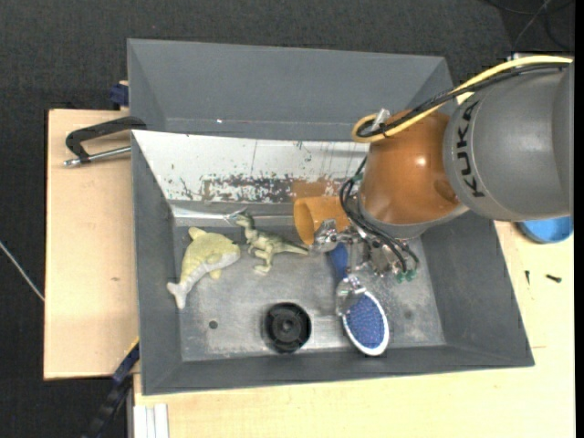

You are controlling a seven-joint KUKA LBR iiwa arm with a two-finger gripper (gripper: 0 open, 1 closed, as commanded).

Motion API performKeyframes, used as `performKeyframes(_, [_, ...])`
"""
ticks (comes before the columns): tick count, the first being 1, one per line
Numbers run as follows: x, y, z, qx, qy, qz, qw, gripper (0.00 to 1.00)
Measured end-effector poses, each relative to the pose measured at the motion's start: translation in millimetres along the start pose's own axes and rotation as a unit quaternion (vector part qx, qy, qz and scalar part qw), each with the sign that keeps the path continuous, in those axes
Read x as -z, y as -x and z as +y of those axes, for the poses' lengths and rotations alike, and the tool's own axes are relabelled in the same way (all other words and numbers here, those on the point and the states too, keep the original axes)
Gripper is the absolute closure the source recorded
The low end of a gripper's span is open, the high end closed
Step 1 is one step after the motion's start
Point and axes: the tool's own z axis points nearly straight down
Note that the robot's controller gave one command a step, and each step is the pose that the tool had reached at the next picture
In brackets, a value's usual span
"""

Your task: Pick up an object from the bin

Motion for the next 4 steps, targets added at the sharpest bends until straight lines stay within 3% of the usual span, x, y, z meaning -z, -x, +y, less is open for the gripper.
performKeyframes(1, [26, -44.5, -43, -0.094, -0.002, -0.0029, 0.9956, 0.00])
performKeyframes(2, [-14, -54.7, -56, -0.160, 0.000, -0.0003, 0.9871, 0.00])
performKeyframes(3, [-14, -54.4, -56, -0.160, -0.001, -0.0016, 0.9871, 1.00])
performKeyframes(4, [128, -45.0, -55, -0.190, -0.002, -0.0101, 0.9817, 1.00])
